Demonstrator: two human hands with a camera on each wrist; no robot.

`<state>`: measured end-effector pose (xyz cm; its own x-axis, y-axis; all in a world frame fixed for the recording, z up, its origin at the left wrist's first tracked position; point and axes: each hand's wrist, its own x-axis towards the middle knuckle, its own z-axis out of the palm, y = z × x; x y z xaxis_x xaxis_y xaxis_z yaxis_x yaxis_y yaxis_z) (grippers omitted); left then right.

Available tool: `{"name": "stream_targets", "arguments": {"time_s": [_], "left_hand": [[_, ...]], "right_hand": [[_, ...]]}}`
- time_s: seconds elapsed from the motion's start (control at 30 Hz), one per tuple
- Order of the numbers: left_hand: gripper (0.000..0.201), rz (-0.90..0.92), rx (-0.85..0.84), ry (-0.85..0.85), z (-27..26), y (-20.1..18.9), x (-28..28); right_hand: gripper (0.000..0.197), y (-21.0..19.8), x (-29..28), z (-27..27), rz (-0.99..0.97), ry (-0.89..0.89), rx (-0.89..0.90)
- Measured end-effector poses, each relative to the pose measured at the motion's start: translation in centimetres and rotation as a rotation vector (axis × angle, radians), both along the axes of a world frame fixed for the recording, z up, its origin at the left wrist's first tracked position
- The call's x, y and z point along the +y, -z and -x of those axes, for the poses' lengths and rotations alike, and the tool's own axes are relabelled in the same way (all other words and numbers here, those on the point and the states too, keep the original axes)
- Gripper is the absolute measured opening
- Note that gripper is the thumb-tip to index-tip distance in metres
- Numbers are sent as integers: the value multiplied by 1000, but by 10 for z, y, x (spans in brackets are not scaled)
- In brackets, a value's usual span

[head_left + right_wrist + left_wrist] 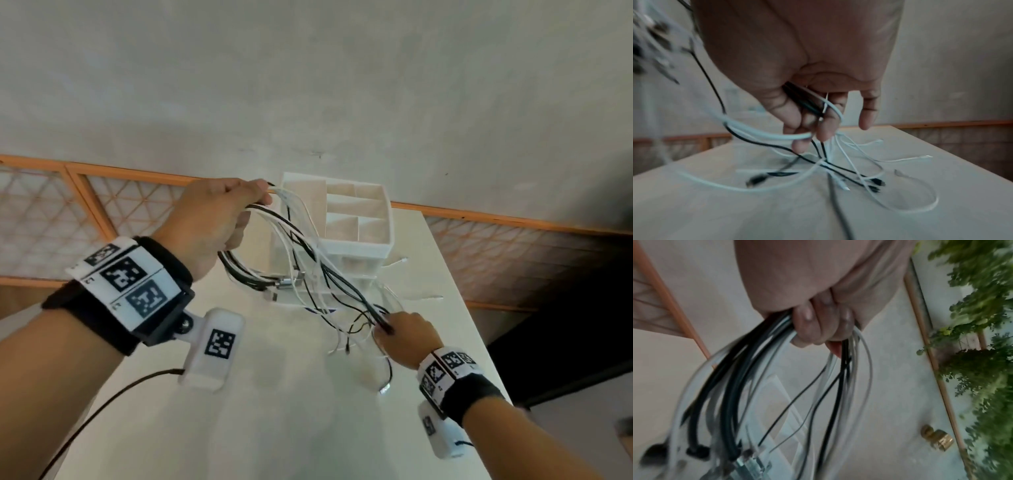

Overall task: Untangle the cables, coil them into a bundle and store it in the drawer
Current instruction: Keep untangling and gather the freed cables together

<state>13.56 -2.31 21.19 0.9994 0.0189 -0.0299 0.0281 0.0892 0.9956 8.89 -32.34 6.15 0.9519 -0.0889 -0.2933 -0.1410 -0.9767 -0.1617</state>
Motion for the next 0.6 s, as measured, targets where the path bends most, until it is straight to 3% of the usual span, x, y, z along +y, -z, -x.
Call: {"name": "stream_targets", "arguments": {"time_s": [0.1, 0.2, 0.3, 0.37, 0.47, 0.53, 0.6], "left_hand": [[28, -55, -27, 42, -2, 2, -3], [32, -157, 43, 68, -2, 14, -10], [31, -272, 104, -1, -3, 27, -12], [27, -256, 80, -76, -4, 29, -11], [28, -165, -7, -165, -6, 19, -8], [26, -145, -34, -167, -7, 13, -8], [26, -190, -23, -110, -7, 14, -9]], "right_hand": [[26, -2, -25, -8, -90, 155, -57], [25, -33, -40, -23, -374, 320, -337], [28, -58, -47, -29, -573, 339, -539], [22, -57, -51, -26, -431, 267, -457], [47, -26, -55, -11, 41, 272, -110], [51, -9, -54, -6, 6, 319, -26], [52, -11, -49, -7, -176, 415, -69]]}}
